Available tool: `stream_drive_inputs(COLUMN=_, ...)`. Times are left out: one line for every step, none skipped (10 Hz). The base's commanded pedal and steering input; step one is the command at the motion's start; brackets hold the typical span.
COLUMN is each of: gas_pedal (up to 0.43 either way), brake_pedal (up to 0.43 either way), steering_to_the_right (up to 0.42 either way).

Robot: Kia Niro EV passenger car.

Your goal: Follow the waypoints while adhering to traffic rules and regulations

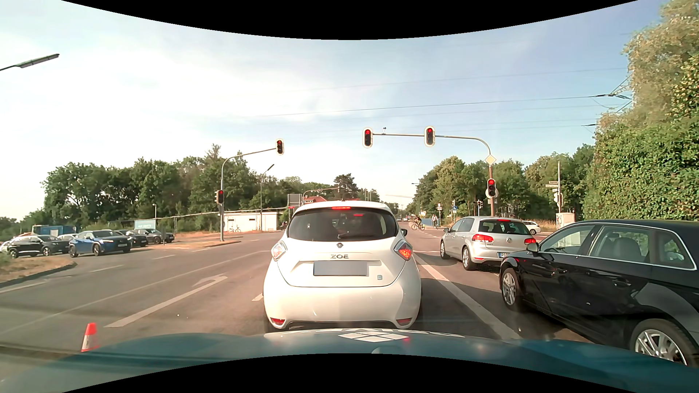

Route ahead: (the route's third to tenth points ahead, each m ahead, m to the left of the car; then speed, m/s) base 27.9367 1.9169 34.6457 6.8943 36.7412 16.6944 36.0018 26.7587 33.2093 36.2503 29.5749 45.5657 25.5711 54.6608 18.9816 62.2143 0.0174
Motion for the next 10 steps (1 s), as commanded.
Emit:
stream_drive_inputs(gas_pedal=0.0, brake_pedal=0.189, steering_to_the_right=0.005)
stream_drive_inputs(gas_pedal=0.0, brake_pedal=0.189, steering_to_the_right=0.005)
stream_drive_inputs(gas_pedal=0.0, brake_pedal=0.189, steering_to_the_right=0.005)
stream_drive_inputs(gas_pedal=0.0, brake_pedal=0.189, steering_to_the_right=0.005)
stream_drive_inputs(gas_pedal=0.0, brake_pedal=0.189, steering_to_the_right=0.005)
stream_drive_inputs(gas_pedal=0.0, brake_pedal=0.189, steering_to_the_right=0.005)
stream_drive_inputs(gas_pedal=0.0, brake_pedal=0.189, steering_to_the_right=0.005)
stream_drive_inputs(gas_pedal=0.0, brake_pedal=0.189, steering_to_the_right=0.005)
stream_drive_inputs(gas_pedal=0.0, brake_pedal=0.189, steering_to_the_right=0.005)
stream_drive_inputs(gas_pedal=0.0, brake_pedal=0.189, steering_to_the_right=0.005)
